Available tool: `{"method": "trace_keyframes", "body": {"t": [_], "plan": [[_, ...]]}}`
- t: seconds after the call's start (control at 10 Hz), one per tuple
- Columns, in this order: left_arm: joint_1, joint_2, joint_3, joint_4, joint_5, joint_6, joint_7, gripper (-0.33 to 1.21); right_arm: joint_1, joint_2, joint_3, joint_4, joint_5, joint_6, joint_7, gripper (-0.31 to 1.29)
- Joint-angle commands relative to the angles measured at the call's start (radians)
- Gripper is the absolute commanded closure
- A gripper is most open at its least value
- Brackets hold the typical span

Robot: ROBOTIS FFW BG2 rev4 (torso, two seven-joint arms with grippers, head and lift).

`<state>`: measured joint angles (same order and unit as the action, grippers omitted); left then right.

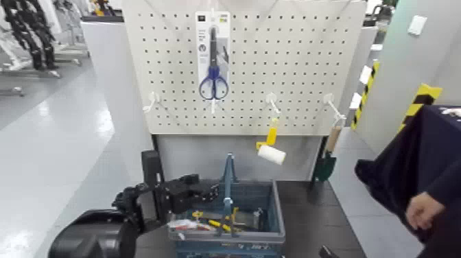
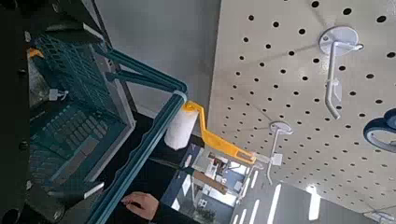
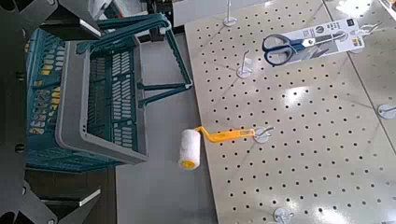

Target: Put the red glue tube into the crate.

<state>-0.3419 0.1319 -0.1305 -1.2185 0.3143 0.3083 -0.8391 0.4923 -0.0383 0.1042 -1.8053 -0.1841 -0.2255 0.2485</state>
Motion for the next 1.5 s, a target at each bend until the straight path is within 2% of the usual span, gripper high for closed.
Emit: {"method": "trace_keyframes", "body": {"t": [0.1, 0.3, 0.5, 0.7, 0.8, 0.9, 1.2, 1.3, 1.5], "plan": [[0.001, 0.002, 0.003, -0.007, -0.003, 0.000, 0.000, -0.03, 0.000, 0.000, 0.000, 0.000, 0.000, 0.000, 0.000, 0.13], [0.037, 0.002, 0.026, -0.072, -0.011, -0.009, 0.015, -0.02, 0.000, -0.002, 0.000, 0.000, 0.000, 0.000, 0.000, 0.13], [0.175, 0.012, 0.058, -0.300, -0.023, -0.017, 0.137, 0.01, 0.005, 0.003, -0.008, -0.002, 0.005, -0.008, 0.000, 0.13], [0.334, 0.003, 0.112, -0.527, -0.096, -0.026, 0.262, 0.01, 0.009, 0.006, -0.014, -0.006, 0.009, -0.009, 0.006, 0.13], [0.411, 0.006, 0.123, -0.619, -0.127, -0.023, 0.333, 0.01, 0.012, 0.008, -0.014, -0.009, 0.012, -0.011, 0.005, 0.14], [0.486, -0.005, 0.140, -0.681, -0.153, -0.048, 0.399, 0.01, 0.017, 0.009, -0.017, -0.012, 0.015, -0.011, 0.005, 0.14], [0.695, -0.077, 0.163, -0.791, -0.271, -0.158, 0.545, 0.04, 0.029, 0.011, -0.021, -0.022, 0.025, -0.014, -0.005, 0.13], [0.756, -0.087, 0.147, -0.811, -0.284, -0.212, 0.615, 0.06, 0.034, 0.011, -0.024, -0.025, 0.026, -0.014, -0.011, 0.13], [0.837, -0.081, 0.117, -0.823, -0.259, -0.267, 0.712, 0.07, 0.038, 0.009, -0.024, -0.031, 0.032, -0.015, -0.025, 0.13]]}}
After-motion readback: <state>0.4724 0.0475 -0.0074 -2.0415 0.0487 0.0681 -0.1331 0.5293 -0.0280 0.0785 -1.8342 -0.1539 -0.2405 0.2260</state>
